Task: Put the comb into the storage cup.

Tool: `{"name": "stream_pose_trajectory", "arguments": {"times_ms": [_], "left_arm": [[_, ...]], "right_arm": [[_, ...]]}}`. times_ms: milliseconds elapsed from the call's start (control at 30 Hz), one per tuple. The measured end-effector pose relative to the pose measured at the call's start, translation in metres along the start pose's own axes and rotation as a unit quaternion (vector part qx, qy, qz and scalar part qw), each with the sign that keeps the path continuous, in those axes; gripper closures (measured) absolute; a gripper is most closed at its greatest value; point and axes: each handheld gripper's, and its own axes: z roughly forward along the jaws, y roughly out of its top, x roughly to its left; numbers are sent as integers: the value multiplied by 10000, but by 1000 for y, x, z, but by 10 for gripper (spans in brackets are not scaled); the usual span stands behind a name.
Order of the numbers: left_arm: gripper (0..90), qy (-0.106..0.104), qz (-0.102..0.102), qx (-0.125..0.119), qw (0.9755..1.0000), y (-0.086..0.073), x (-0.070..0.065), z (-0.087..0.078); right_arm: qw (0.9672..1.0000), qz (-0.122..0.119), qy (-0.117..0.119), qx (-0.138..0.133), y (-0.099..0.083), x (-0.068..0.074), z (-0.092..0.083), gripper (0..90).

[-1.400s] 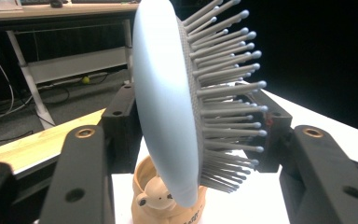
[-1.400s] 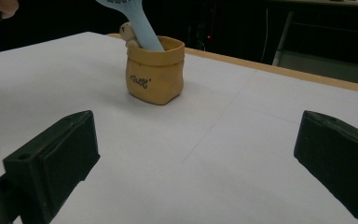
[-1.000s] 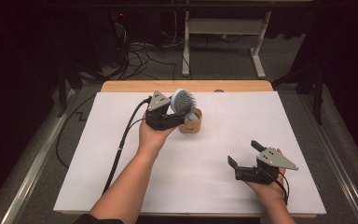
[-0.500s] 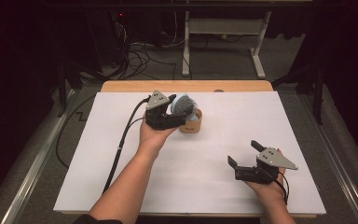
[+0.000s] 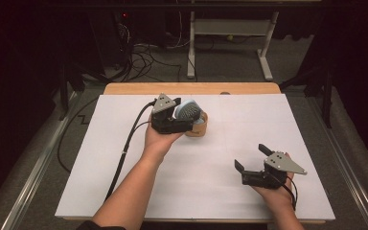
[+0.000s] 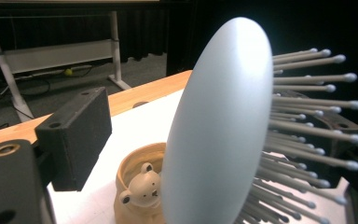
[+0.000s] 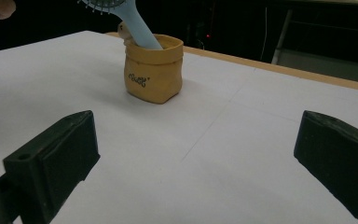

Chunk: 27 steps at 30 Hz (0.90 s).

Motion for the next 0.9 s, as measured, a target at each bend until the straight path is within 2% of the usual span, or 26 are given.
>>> {"name": "stream_pose_trajectory", "arguments": {"times_ms": [367, 600, 900], "left_arm": [[105, -69, -37, 82, 9999, -2, -1, 3], [44, -125, -42, 97, 9999, -4, -2, 6], [33, -185, -35, 88, 9998, -6, -3, 6]], "right_arm": [[10000, -22, 11, 8, 0, 1, 0, 3], [10000, -14, 5, 2, 0, 0, 0, 3], [10000, -14, 0, 10, 0, 0, 0, 3]]}}
